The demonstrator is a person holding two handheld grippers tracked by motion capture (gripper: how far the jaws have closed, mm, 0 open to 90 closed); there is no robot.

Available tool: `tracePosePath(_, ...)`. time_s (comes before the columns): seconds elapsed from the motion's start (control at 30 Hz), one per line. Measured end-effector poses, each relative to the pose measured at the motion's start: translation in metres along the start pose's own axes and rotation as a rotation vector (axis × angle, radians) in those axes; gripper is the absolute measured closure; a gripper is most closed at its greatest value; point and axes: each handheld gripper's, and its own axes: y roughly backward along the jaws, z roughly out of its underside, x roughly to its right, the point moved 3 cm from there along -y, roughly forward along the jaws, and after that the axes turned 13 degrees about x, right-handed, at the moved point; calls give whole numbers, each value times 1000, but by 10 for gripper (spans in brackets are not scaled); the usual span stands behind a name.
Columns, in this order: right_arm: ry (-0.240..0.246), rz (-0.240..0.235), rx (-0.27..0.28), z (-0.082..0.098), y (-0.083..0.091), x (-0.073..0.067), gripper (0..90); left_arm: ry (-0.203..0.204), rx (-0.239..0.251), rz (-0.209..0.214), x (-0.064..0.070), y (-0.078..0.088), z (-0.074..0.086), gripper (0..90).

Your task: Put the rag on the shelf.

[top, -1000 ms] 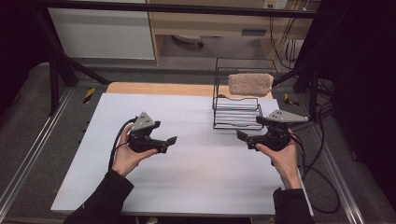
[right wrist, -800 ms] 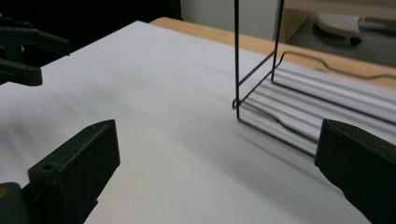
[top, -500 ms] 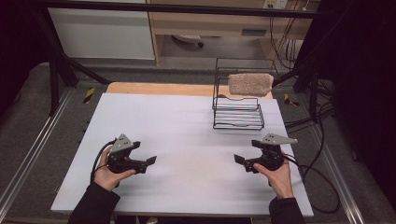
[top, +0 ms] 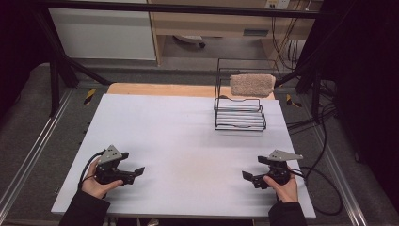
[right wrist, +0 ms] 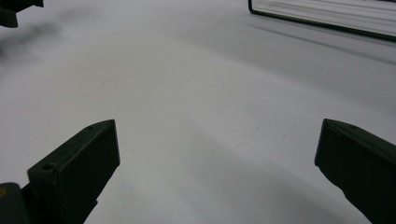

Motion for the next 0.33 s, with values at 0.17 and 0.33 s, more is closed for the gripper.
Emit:
tracePosePath(0.17,-2,-9,-7,4,1,-1,6,-1,1,-4,-1,4,4,102)
tracePosePath(0.33,0,-6,-11,4,1,-2,6,-4,-2,-6,0,5,6,103)
